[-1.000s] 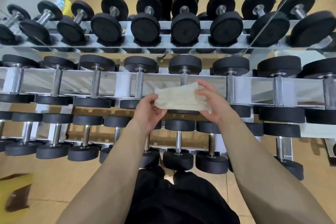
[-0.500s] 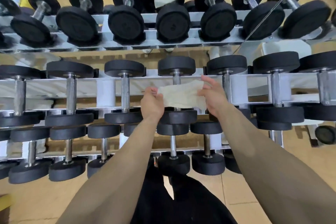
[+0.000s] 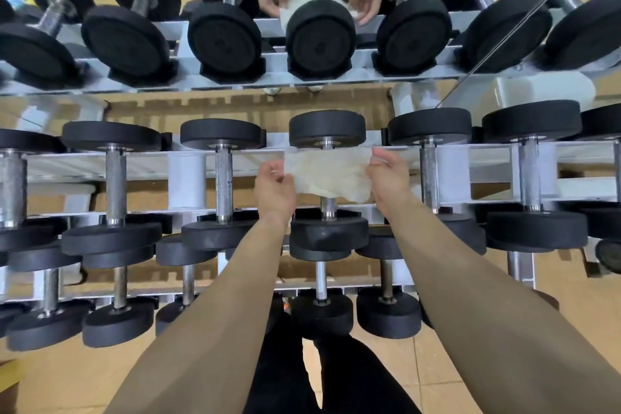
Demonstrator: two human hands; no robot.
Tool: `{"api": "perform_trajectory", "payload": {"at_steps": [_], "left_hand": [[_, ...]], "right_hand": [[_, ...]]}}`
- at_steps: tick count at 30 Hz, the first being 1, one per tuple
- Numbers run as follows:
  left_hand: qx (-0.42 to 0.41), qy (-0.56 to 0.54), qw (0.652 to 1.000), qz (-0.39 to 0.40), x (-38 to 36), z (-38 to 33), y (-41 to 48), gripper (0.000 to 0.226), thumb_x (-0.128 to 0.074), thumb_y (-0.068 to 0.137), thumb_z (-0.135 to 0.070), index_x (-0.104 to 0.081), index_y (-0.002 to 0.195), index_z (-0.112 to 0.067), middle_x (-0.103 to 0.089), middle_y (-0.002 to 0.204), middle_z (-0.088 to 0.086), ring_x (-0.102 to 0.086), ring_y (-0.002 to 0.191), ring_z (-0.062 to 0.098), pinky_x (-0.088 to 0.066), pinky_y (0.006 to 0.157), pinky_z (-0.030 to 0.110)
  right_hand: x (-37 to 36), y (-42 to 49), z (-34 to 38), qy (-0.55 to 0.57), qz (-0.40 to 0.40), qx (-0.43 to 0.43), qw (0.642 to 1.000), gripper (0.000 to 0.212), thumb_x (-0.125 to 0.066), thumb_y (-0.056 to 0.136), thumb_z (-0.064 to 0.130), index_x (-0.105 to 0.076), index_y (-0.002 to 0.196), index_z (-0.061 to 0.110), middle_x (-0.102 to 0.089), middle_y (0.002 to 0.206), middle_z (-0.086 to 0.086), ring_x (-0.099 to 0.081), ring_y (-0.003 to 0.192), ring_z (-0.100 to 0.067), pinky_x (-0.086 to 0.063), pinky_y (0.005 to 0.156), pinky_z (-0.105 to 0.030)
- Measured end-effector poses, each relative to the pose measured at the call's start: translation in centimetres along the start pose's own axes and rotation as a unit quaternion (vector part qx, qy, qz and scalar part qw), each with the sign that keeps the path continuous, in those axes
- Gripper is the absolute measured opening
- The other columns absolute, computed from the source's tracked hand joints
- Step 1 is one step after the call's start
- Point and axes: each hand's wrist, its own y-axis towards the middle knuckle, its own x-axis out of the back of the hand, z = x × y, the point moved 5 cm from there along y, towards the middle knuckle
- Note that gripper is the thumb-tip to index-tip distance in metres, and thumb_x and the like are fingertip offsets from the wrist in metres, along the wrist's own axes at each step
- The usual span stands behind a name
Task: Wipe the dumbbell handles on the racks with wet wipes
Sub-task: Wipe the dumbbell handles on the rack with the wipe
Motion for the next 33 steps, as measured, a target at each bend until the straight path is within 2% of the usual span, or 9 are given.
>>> {"api": "perform_trajectory", "payload": {"at_steps": [5, 7, 9, 11, 15, 17, 22, 27, 33], "left_hand": [[-0.015, 0.077, 0.995, -0.065, 0.4, -0.1, -2.9, 0.030, -0.059, 0.096, -0.017, -0.056, 0.126, -0.016, -0.061, 0.122, -0.005, -0.058, 0.107, 0.015, -0.047, 0.095, 0.030], [-0.028, 0.063, 0.993, -0.096, -0.1, 0.2, -4.8, 0.025, -0.056, 0.095, -0.017, -0.060, 0.120, -0.020, -0.062, 0.118, -0.006, -0.058, 0.106, 0.014, -0.047, 0.095, 0.031], [-0.025, 0.029, 0.993, -0.111, -1.0, 0.6, -6.3, 0.018, -0.055, 0.096, -0.017, -0.059, 0.112, -0.024, -0.063, 0.110, -0.007, -0.060, 0.099, 0.014, -0.049, 0.090, 0.033], [-0.011, 0.010, 0.994, -0.112, -2.1, 1.3, -6.9, 0.015, -0.054, 0.097, -0.021, -0.059, 0.111, -0.025, -0.063, 0.108, -0.006, -0.060, 0.099, 0.017, -0.051, 0.088, 0.036], [-0.024, 0.093, 0.985, -0.140, -3.0, 1.5, -6.9, 0.017, -0.052, 0.097, -0.032, -0.058, 0.111, -0.025, -0.063, 0.108, -0.007, -0.061, 0.098, 0.019, -0.050, 0.084, 0.040], [-0.041, 0.125, 0.981, -0.144, -3.2, 1.4, -6.8, 0.017, -0.051, 0.097, -0.031, -0.057, 0.111, -0.026, -0.059, 0.107, -0.011, -0.058, 0.099, 0.017, -0.048, 0.087, 0.041], [-0.066, 0.141, 0.976, -0.154, -3.6, 1.2, -6.8, 0.011, -0.048, 0.097, -0.033, -0.054, 0.106, -0.030, -0.054, 0.101, -0.016, -0.056, 0.097, 0.014, -0.048, 0.086, 0.040], [-0.072, 0.159, 0.973, -0.152, -3.6, 1.4, -6.8, 0.005, -0.044, 0.098, -0.037, -0.048, 0.101, -0.035, -0.055, 0.101, -0.015, -0.057, 0.095, 0.014, -0.050, 0.087, 0.042], [-0.085, 0.152, 0.973, -0.153, -3.5, 1.2, -7.0, 0.012, -0.043, 0.097, -0.037, -0.050, 0.102, -0.029, -0.054, 0.101, -0.012, -0.056, 0.096, 0.019, -0.047, 0.085, 0.042]], "right_hand": [[0.1, -3.2, 0.9, -0.252, -0.154, 0.090, 0.951, 0.034, -0.055, 0.093, 0.007, -0.056, 0.127, 0.014, -0.056, 0.125, -0.005, -0.056, 0.113, -0.026, -0.046, 0.103, -0.039], [-1.6, -4.6, 0.6, -0.302, -0.121, 0.141, 0.935, 0.033, -0.060, 0.093, 0.017, -0.056, 0.125, 0.012, -0.054, 0.126, -0.007, -0.054, 0.116, -0.028, -0.044, 0.103, -0.037], [-4.2, -4.6, -0.8, -0.323, -0.031, 0.098, 0.941, 0.058, -0.067, 0.087, 0.034, -0.050, 0.136, 0.009, -0.050, 0.133, -0.009, -0.051, 0.122, -0.028, -0.043, 0.105, -0.039], [-6.4, -3.7, -1.8, -0.282, 0.039, 0.015, 0.958, 0.072, -0.073, 0.078, 0.044, -0.050, 0.135, 0.008, -0.057, 0.128, -0.008, -0.056, 0.119, -0.028, -0.048, 0.102, -0.042], [-8.3, -0.5, -2.6, -0.170, 0.076, -0.062, 0.981, 0.043, -0.080, 0.078, 0.037, -0.068, 0.110, 0.010, -0.074, 0.101, -0.006, -0.071, 0.093, -0.025, -0.059, 0.088, -0.041], [-8.5, 1.0, -2.8, -0.125, 0.094, -0.077, 0.985, 0.048, -0.087, 0.068, 0.039, -0.072, 0.102, 0.010, -0.077, 0.097, -0.008, -0.074, 0.091, -0.027, -0.060, 0.089, -0.045], [-8.9, 2.6, -2.8, -0.013, 0.211, -0.159, 0.964, 0.061, -0.092, 0.067, 0.030, -0.071, 0.117, 0.003, -0.074, 0.111, -0.020, -0.073, 0.101, -0.035, -0.059, 0.090, -0.049], [-8.6, 2.1, -3.7, 0.082, 0.270, -0.204, 0.937, 0.051, -0.079, 0.072, 0.032, -0.069, 0.114, 0.003, -0.075, 0.099, -0.017, -0.074, 0.085, -0.028, -0.060, 0.071, -0.039], [-6.6, -0.9, -3.4, -0.098, 0.268, -0.148, 0.947, 0.024, -0.069, 0.094, 0.016, -0.068, 0.116, 0.005, -0.076, 0.094, -0.008, -0.073, 0.074, -0.012, -0.057, 0.061, -0.023]]}}
